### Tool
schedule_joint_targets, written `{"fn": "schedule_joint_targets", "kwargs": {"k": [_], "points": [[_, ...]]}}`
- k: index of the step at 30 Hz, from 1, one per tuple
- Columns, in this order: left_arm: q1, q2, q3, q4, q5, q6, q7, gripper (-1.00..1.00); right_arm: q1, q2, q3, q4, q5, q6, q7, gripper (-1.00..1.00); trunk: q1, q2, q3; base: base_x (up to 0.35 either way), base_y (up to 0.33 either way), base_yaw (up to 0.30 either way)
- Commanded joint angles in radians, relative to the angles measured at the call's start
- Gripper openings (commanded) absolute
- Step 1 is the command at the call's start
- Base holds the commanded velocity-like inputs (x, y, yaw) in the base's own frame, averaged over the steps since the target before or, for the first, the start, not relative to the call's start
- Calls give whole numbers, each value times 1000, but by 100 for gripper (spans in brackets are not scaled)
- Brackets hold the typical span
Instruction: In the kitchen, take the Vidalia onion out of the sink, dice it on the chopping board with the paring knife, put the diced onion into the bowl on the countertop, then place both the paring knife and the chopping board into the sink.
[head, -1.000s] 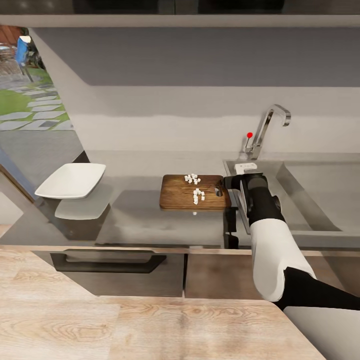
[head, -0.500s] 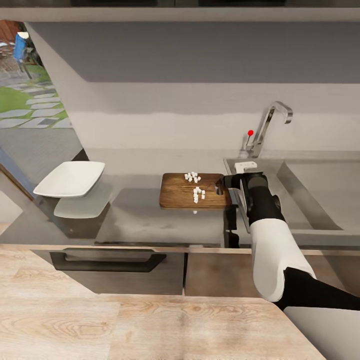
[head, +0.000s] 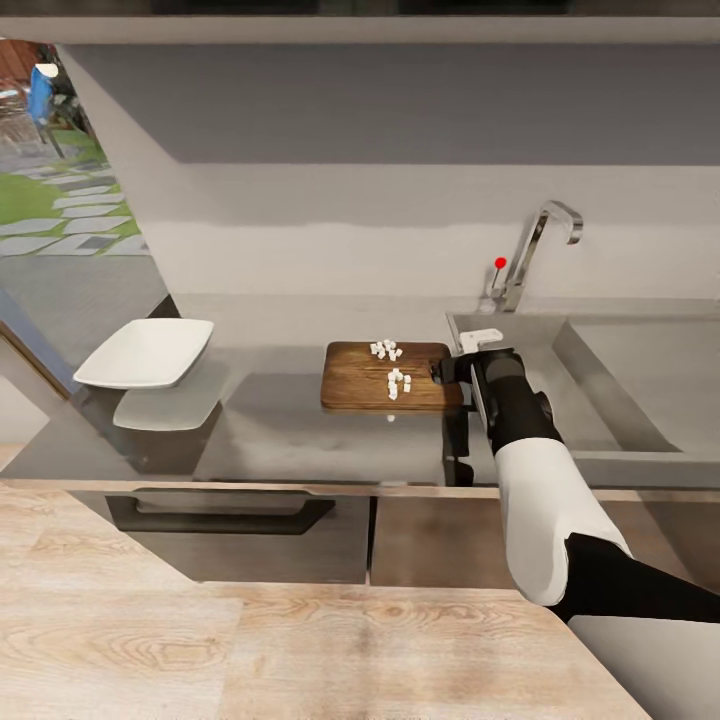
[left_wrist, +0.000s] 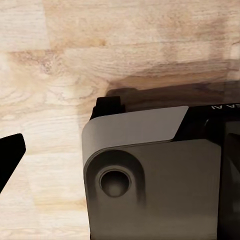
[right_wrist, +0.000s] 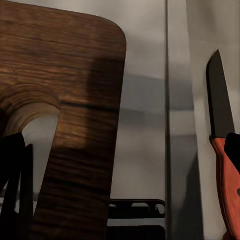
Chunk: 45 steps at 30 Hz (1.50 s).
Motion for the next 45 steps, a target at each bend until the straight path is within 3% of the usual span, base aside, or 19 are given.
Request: {"fn": "schedule_joint_targets", "kwargs": {"k": [1, 20, 21, 45], "points": [[-2, -1, -9, 5, 9, -8, 1, 100, -1, 1, -5, -1, 11, 2, 9, 100, 0, -1, -1, 0, 0, 0], [-2, -1, -9, 5, 9, -8, 1, 100, -1, 1, -6, 37, 11, 0, 7, 100, 0, -1, -4, 0, 0, 0], [-2, -1, -9, 5, 9, -8, 1, 100, -1, 1, -6, 37, 11, 0, 7, -100, 0, -1, -4, 0, 0, 0], [-2, -1, -9, 5, 9, -8, 1, 100, -1, 1, -6, 35, 12, -1, 4, -100, 0, -1, -4, 0, 0, 0]]}}
